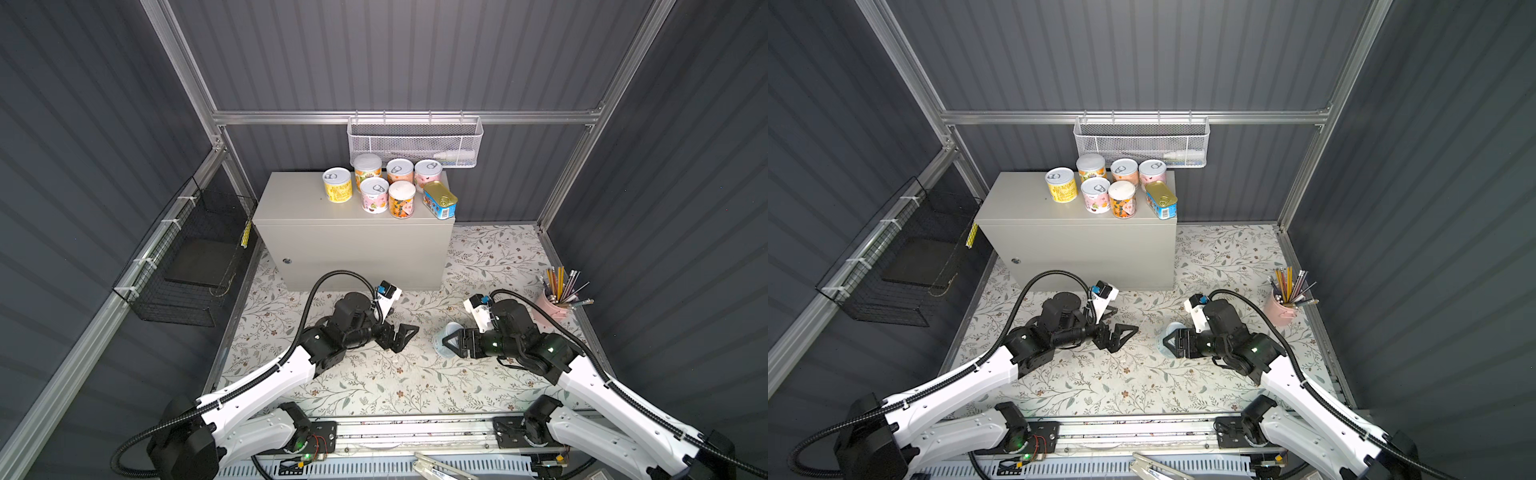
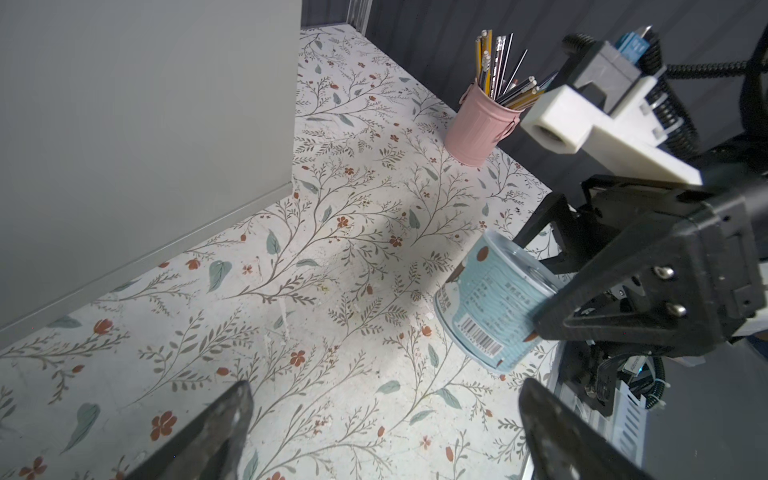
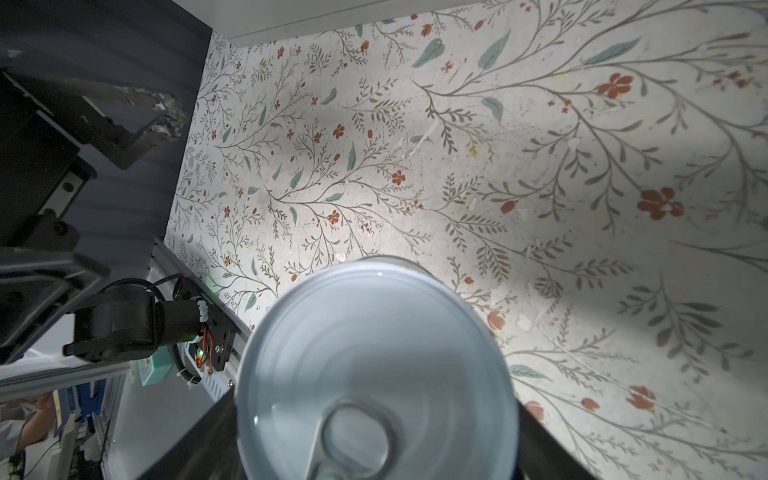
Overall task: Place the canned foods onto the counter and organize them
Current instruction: 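Lift the pale blue can with the right gripper while the left gripper approaches, then close the left gripper around the pale blue can beside the right gripper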
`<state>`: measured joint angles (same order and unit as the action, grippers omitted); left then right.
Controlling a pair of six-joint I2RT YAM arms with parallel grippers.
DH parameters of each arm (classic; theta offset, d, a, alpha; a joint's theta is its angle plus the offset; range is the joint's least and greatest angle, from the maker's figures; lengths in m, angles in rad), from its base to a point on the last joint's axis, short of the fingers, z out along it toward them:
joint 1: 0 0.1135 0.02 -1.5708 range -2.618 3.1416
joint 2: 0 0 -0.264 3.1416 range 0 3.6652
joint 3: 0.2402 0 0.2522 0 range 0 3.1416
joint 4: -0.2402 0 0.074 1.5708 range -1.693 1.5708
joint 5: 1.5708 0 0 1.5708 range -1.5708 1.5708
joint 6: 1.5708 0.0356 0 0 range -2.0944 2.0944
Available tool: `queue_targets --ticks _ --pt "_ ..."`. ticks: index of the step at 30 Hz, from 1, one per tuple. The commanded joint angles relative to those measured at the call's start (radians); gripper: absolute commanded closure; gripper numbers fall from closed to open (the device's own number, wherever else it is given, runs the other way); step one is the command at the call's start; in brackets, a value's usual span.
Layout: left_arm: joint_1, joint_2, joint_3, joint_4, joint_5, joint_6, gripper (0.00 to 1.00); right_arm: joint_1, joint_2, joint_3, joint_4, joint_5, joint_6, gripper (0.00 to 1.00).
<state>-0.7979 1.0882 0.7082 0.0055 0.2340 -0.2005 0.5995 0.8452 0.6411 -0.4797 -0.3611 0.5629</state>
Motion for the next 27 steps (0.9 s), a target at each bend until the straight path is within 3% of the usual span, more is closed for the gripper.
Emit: queue_targets --ticks 1,12,27 --pt "-0.004 0.008 -0.015 0.114 0.068 0.062 0.00 -0.019 -0.017 0.013 0.032 -0.122 -0.017 0.40" --pt "-0.015 0.075 -0.036 0.204 0.173 0.114 0.00 -0.035 0.032 0.010 0.112 -0.249 0.004 0.40" --pt "-0.020 0.175 -0.050 0.306 0.291 0.136 0.01 -0.042 0.109 0.052 0.147 -0.271 0.008 0.41"
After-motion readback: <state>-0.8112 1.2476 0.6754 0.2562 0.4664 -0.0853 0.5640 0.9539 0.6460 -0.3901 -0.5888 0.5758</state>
